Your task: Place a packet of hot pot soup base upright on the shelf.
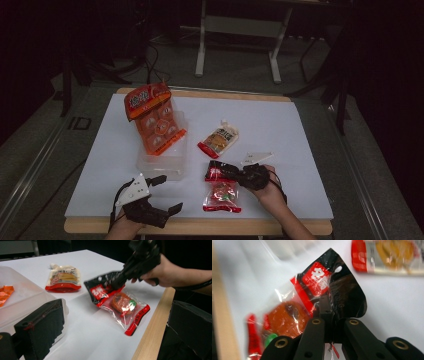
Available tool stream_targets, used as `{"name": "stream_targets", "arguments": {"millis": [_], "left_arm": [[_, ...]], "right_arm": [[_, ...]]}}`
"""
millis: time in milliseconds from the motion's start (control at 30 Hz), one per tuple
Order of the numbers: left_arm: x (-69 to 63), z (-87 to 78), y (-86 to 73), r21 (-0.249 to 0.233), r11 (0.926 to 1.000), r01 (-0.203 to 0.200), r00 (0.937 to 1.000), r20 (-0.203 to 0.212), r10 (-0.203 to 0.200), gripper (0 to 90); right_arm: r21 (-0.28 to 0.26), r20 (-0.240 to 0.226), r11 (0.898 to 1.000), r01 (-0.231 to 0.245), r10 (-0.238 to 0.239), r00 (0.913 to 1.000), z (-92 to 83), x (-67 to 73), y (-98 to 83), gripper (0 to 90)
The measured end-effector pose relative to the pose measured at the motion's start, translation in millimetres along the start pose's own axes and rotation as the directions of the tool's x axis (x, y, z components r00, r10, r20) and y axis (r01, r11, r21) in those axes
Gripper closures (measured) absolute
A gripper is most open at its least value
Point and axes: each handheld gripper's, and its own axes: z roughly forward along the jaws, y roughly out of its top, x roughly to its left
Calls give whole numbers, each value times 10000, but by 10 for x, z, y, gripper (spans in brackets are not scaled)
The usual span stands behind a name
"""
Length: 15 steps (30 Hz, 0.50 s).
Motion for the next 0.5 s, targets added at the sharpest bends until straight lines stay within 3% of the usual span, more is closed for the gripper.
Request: {"name": "stream_targets", "arguments": {"millis": [300, 500], "left_arm": [[-22, -2, 23, -52, 9999, -109, 9999, 36, 109, 10], [-27, -11, 32, -43, 9999, -137, 9999, 70, 137, 10]], "right_arm": [[-948, -438, 9942, 507, -550, 9975, -252, 180, 152, 900], [-1475, -757, 9880, 468, -584, 9954, -388, 222, 214, 900]]}}
